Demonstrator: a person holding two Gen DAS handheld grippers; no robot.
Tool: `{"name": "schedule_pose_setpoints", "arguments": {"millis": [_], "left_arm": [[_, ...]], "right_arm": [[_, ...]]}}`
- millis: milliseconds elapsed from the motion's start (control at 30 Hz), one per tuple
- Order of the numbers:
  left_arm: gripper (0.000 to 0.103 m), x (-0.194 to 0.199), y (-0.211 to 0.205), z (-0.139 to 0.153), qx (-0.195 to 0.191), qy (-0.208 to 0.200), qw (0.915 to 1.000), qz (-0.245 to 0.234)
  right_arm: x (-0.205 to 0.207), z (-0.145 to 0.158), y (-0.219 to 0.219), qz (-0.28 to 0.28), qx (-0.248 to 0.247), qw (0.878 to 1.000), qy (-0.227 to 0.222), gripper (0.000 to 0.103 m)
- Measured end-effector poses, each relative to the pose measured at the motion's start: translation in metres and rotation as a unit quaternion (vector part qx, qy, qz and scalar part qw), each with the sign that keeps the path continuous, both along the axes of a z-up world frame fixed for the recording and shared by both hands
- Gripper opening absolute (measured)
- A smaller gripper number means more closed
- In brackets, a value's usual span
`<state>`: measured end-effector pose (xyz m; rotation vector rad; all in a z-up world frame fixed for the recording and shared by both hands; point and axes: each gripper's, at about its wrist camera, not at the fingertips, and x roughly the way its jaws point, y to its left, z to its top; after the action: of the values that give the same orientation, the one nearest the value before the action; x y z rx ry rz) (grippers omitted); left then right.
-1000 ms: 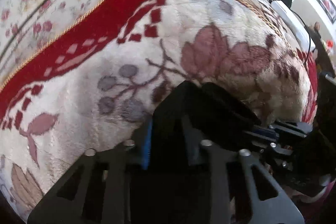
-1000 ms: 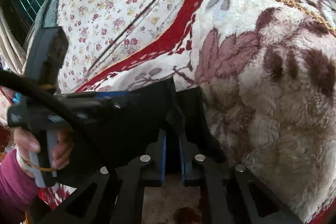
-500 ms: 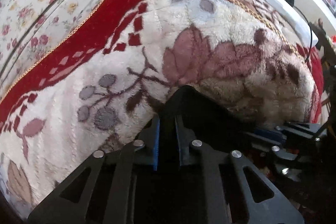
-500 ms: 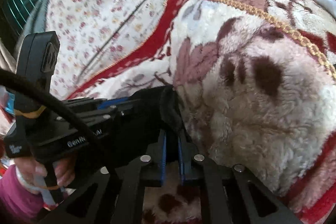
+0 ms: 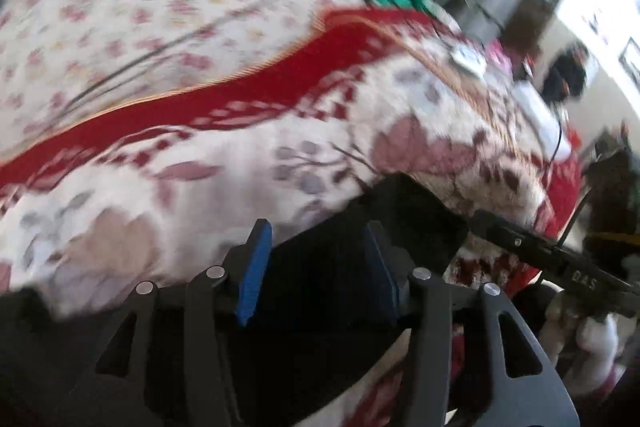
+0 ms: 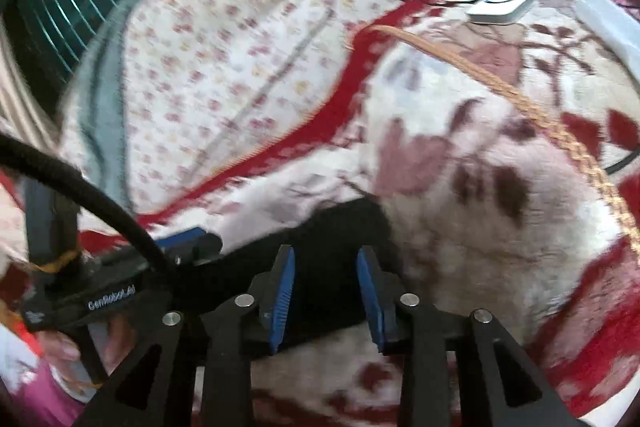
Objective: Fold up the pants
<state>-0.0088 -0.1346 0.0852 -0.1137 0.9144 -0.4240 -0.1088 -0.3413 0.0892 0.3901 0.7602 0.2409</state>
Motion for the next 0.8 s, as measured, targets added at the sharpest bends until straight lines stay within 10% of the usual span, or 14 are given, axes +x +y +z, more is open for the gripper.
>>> {"name": "schedule_pose_setpoints", "arguments": {"millis": [533,800], "left_arm": [[0.048,-0.090,0.175,-0.003,0.026,-0.004,0.9787,0.204],[0.048,-0.069,0.146,0.002,-0.020,-0.004,0.9896,0.143]], "right_arm": [[0.011,-0.014,0.102,0.126,0.016,0.992,0.026,0.038],[0.005,-0.022,0.072,0.085,0.005,0.995,0.060,0.046]]}}
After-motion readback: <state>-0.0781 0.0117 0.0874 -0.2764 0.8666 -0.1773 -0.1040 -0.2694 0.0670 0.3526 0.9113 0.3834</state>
